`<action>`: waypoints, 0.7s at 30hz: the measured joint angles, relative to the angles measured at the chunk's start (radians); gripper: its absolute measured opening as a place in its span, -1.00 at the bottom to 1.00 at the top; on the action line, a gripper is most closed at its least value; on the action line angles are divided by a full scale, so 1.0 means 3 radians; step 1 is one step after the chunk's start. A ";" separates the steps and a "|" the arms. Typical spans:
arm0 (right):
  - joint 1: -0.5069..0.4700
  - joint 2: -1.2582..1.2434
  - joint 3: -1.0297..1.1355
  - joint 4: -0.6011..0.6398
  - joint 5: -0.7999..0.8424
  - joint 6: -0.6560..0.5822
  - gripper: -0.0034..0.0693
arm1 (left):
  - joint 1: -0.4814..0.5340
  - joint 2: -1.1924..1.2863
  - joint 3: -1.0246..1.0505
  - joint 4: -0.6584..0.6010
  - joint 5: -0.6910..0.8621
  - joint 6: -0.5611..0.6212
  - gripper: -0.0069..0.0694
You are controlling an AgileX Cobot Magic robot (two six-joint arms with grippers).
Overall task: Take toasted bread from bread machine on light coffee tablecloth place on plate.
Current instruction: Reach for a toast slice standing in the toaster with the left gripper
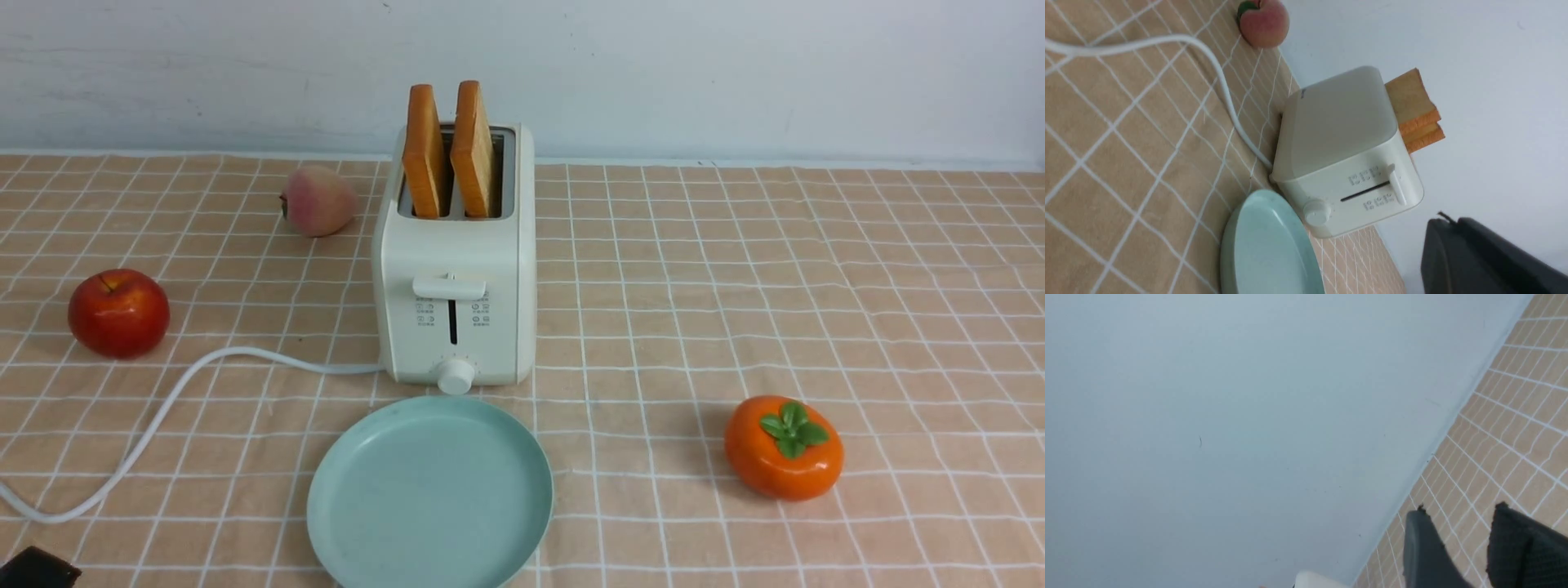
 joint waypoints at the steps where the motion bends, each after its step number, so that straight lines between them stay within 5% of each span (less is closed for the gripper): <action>1: 0.0000 0.0000 0.0000 0.0019 -0.0028 0.0000 -0.25 | 0.0000 0.0000 0.0000 -0.0014 0.0015 -0.0003 -0.86; 8: 0.0000 0.0000 -0.0031 0.0046 -0.0008 0.0023 -0.25 | 0.0003 0.0000 -0.0071 -0.0048 -0.0181 0.0068 -0.86; 12: 0.0000 0.0026 -0.0407 -0.0224 0.0736 -0.0137 -0.31 | 0.0013 0.0017 -0.0495 0.0075 0.0046 0.0462 -0.86; 17: 0.0000 0.0750 -0.1377 -0.0698 0.2119 -0.0494 -0.67 | 0.0016 0.0744 -0.1381 0.0710 0.1046 0.0951 -0.86; 21: 0.0000 0.1510 -0.1942 -0.0944 0.3040 -0.0753 -0.93 | 0.0016 0.1593 -0.1855 0.1503 0.1926 0.0739 -0.86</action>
